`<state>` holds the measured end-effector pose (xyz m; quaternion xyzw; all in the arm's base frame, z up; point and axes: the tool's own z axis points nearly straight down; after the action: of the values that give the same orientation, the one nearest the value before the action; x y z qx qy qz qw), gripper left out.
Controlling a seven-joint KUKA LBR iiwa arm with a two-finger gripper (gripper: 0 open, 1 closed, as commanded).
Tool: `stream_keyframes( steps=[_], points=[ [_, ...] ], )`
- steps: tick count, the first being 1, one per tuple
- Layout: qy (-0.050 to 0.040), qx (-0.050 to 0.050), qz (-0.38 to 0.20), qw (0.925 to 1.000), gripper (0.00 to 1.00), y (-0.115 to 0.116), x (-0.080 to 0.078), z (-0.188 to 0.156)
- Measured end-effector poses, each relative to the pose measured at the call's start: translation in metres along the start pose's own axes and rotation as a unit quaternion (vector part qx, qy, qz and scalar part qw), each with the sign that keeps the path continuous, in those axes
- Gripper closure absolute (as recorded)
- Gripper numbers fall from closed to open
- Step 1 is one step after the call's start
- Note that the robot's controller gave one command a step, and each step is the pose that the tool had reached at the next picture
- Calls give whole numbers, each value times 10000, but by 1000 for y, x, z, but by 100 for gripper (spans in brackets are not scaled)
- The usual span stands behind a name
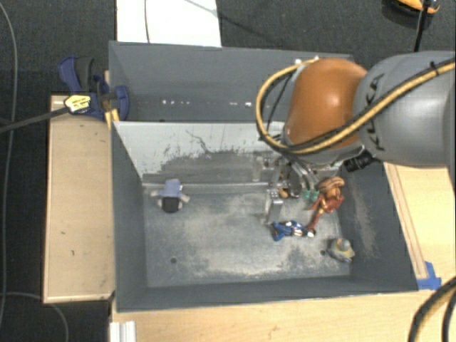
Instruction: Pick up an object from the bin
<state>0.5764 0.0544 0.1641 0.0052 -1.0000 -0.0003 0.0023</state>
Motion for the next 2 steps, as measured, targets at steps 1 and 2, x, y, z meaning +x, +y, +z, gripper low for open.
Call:
stream_keyframes(
  steps=[1,2],
  points=[
    [-38,-2,4,10000,0,0,-1,-5],
    [9,0,-286,9996,0,-9,24,-39]
  ],
)
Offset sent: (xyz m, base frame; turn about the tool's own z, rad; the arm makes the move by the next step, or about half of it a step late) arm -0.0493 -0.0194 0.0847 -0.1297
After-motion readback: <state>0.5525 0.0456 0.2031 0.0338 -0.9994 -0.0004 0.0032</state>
